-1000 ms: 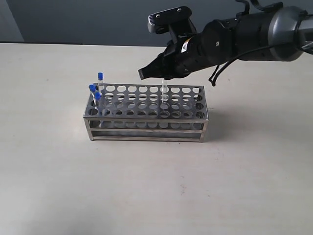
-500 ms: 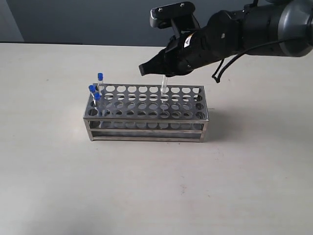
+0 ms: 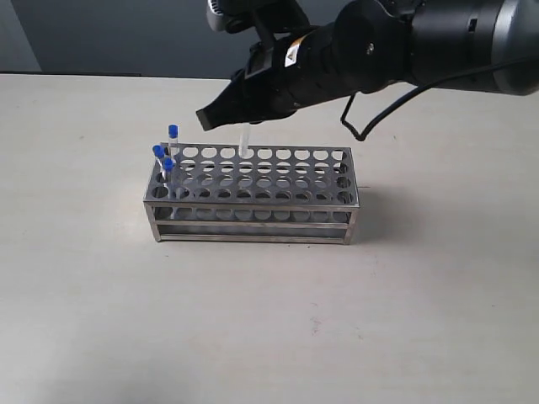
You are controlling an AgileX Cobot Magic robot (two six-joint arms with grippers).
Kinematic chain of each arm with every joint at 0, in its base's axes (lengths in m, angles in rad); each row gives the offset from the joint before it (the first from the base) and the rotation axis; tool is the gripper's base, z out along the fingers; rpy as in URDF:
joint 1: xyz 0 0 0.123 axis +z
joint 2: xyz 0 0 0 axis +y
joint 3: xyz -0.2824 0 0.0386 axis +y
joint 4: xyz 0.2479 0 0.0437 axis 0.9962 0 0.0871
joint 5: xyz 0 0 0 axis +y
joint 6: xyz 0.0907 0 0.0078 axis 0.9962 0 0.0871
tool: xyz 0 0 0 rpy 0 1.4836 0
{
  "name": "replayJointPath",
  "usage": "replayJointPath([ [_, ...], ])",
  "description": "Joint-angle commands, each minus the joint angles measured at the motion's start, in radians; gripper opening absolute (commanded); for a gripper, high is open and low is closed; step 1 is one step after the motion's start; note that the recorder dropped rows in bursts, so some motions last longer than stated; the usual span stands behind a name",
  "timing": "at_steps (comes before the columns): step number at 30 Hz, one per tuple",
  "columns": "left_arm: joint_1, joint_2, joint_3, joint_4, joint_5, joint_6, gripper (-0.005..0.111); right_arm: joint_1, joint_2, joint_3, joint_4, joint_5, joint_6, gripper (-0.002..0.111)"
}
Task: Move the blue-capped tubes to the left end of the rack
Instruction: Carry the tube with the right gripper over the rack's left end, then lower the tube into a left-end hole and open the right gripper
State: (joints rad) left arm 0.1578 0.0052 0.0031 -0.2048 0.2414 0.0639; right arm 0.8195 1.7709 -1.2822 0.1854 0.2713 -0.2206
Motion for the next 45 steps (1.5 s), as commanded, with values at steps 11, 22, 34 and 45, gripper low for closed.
replayJointPath([
  [11, -0.011, -0.005, -0.003, 0.001, -0.001, 0.000, 0.001, 0.154, 0.059, -0.177, 0.003, 0.058, -0.099, 0.000],
  [22, -0.011, -0.005, -0.003, 0.001, -0.001, 0.000, 0.001, 0.183, 0.176, -0.240, 0.010, 0.092, -0.100, 0.000],
  [34, -0.011, -0.005, -0.003, 0.001, -0.001, 0.000, 0.001, 0.183, 0.259, -0.240, 0.021, 0.090, -0.100, 0.000],
  [45, -0.011, -0.005, -0.003, 0.001, -0.001, 0.000, 0.001, 0.183, 0.327, -0.240, 0.032, 0.136, -0.094, 0.021],
])
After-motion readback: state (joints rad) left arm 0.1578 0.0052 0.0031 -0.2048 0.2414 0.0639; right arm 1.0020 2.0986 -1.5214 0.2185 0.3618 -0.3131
